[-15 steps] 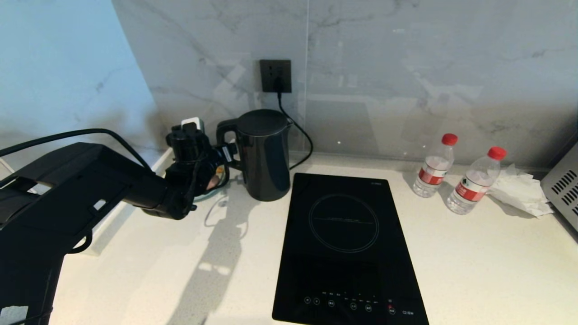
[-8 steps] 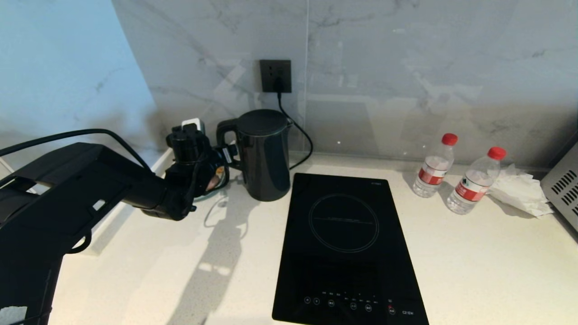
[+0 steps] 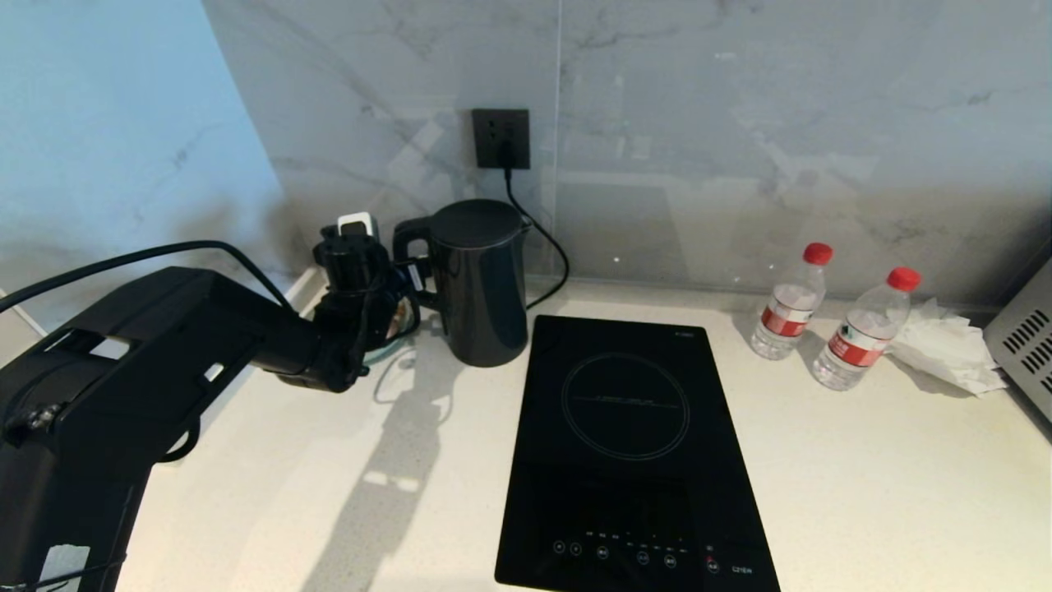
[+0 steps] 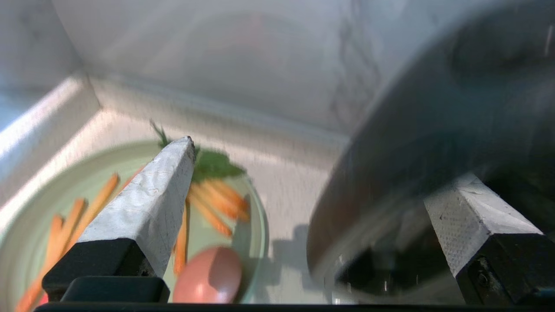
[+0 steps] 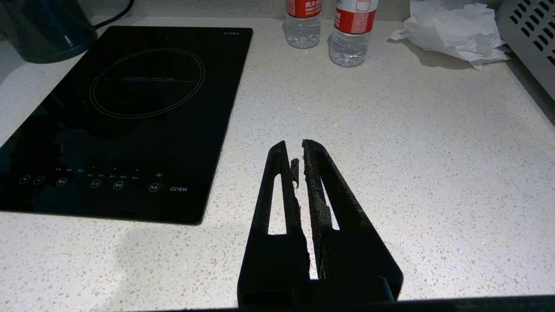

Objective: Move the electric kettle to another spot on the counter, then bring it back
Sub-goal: Pick up the kettle

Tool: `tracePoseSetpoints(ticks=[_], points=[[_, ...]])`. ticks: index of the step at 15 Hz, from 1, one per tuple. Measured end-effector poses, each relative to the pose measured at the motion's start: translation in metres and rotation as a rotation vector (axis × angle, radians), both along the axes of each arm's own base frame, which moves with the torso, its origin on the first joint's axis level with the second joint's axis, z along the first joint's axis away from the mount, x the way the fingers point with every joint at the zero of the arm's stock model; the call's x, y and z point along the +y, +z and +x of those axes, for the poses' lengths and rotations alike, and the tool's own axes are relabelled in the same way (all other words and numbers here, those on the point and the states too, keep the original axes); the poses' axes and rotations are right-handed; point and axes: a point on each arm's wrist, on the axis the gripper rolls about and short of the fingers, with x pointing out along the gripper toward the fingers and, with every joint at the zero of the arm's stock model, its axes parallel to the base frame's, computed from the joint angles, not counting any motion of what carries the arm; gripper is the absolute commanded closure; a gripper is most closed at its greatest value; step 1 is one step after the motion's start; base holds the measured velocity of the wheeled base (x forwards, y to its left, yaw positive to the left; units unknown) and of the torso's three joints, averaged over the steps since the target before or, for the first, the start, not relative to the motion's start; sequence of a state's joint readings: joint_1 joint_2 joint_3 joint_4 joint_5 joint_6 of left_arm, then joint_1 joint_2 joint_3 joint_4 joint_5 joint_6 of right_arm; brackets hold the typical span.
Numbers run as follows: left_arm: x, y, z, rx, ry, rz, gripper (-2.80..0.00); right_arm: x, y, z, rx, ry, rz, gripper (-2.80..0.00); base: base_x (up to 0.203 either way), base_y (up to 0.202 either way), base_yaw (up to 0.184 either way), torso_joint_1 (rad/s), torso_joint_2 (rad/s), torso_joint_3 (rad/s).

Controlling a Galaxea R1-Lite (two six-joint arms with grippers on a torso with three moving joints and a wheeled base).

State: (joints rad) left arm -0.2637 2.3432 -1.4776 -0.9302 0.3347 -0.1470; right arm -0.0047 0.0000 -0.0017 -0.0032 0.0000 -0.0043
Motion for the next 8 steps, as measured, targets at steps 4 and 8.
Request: tracePoseSetpoints(ticks=[4, 8], points=[[0.001, 0.0095, 0.0048, -0.037, 0.005, -0.01, -2.8, 0.0, 0.0, 0.0, 0.0, 0.0, 0.0, 0.0, 0.0, 0.0, 0.0, 0.0, 0.0, 0.0], [0.0003, 0.0099, 0.0088, -0.05, 0.01, -0.005, -2.8, 0.0, 0.0, 0.0, 0.0, 0.0, -0.001, 0.0, 0.0, 0.0, 0.0, 0.0, 0.0, 0.0]])
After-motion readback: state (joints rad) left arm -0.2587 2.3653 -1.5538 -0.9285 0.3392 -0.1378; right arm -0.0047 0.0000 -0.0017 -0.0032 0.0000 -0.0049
